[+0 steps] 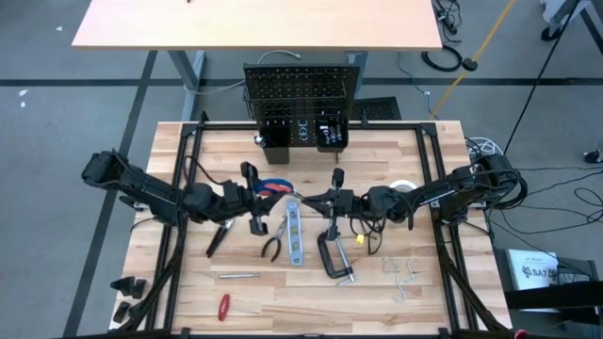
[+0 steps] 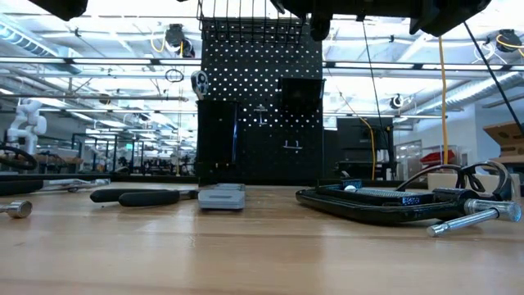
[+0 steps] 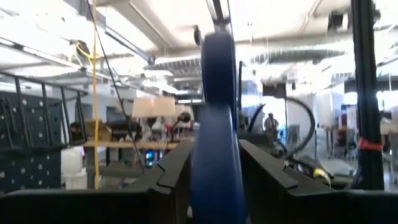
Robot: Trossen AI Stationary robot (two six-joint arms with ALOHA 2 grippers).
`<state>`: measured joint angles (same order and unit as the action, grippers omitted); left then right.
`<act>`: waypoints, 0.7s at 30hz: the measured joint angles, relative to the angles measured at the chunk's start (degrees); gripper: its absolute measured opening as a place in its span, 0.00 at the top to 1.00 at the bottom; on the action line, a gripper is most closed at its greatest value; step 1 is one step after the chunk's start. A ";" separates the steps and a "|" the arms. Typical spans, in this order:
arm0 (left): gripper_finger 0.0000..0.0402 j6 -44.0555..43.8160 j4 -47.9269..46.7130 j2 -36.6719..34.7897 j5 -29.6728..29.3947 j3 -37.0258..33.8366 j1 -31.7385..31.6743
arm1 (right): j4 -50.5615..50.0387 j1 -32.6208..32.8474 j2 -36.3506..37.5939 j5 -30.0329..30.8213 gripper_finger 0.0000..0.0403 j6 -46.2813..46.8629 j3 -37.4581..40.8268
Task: Hang tools onto peg board
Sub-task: Put the blue scissors into the left black bin on the peg board
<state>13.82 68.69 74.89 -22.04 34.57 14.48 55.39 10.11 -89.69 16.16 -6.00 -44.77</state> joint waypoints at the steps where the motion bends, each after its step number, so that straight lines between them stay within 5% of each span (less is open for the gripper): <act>1: 0.70 0.02 0.11 0.00 0.32 0.00 0.00 | -0.24 0.00 0.00 -0.04 1.00 0.00 0.00; 9: 0.71 0.07 0.16 0.00 0.98 0.00 0.00 | -0.45 0.00 -0.02 -0.04 1.00 -0.02 0.00; 16: 0.95 0.94 0.33 0.00 2.45 0.00 0.14 | -0.50 -0.07 -0.02 -0.13 1.00 -0.48 0.00; 21: 0.97 1.49 0.21 0.02 2.91 0.00 0.05 | -0.50 -0.09 -0.02 0.91 0.93 -0.91 0.00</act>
<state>15.32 68.90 74.91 -19.12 34.57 14.53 54.89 10.02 -89.71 17.07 -6.91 -44.77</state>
